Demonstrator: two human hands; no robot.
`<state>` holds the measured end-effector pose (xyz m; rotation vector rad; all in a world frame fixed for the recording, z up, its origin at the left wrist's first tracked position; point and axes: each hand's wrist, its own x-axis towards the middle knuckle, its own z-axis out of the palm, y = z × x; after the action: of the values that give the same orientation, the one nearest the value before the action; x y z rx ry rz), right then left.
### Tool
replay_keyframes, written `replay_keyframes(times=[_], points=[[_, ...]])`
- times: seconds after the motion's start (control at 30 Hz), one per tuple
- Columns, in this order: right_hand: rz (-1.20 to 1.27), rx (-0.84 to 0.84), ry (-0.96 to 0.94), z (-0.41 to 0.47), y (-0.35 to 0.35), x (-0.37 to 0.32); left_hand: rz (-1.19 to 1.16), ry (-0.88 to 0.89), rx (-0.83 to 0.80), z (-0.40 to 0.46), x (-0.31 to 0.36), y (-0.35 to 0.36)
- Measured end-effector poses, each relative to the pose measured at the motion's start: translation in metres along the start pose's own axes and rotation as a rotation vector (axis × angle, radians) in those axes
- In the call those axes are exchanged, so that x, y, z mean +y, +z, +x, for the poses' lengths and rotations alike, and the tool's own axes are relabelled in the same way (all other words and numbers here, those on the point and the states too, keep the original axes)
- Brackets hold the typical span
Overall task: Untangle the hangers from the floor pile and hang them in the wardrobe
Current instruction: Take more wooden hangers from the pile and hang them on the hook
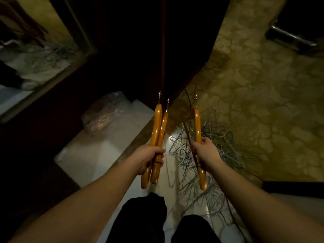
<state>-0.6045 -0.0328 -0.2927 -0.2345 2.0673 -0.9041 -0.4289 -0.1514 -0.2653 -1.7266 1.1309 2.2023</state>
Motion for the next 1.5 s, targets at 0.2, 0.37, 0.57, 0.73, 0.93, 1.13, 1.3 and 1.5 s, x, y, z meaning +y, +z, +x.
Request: replay_keyframes(times=[0.2, 0.37, 0.57, 0.73, 0.93, 1.13, 1.3, 1.5], points=[[-0.285, -0.085, -0.12, -0.119, -0.02, -0.048, -0.111, 0.061, 0.08, -0.145, -0.046, -0.024], [-0.488, -0.193, -0.236, -0.216, -0.006, -0.066, -0.249, 0.055, 0.186, -0.253, -0.106, -0.05], [-0.724, -0.329, -0.371, -0.301, 0.045, -0.062, -0.43, -0.007, 0.335, -0.346, -0.194, -0.095], [-0.815, -0.452, -0.477, -0.368, 0.106, -0.045, -0.581, 0.002, 0.395, -0.419, -0.273, -0.145], [-0.955, -0.59, -0.579, -0.46, 0.191, -0.017, -0.727, 0.039, 0.477, -0.488, -0.371, -0.223], [-1.062, -0.732, -0.565, -0.556, 0.283, 0.007, -0.709, 0.12, 0.56, -0.563, -0.446, -0.302], [-1.061, -0.738, -0.679, -0.618, 0.34, 0.002, -0.798, 0.149, 0.611, -0.618, -0.479, -0.356], [-1.015, -0.675, -0.865, -0.674, 0.385, -0.043, -0.895, 0.251, 0.646, -0.682, -0.477, -0.412]])
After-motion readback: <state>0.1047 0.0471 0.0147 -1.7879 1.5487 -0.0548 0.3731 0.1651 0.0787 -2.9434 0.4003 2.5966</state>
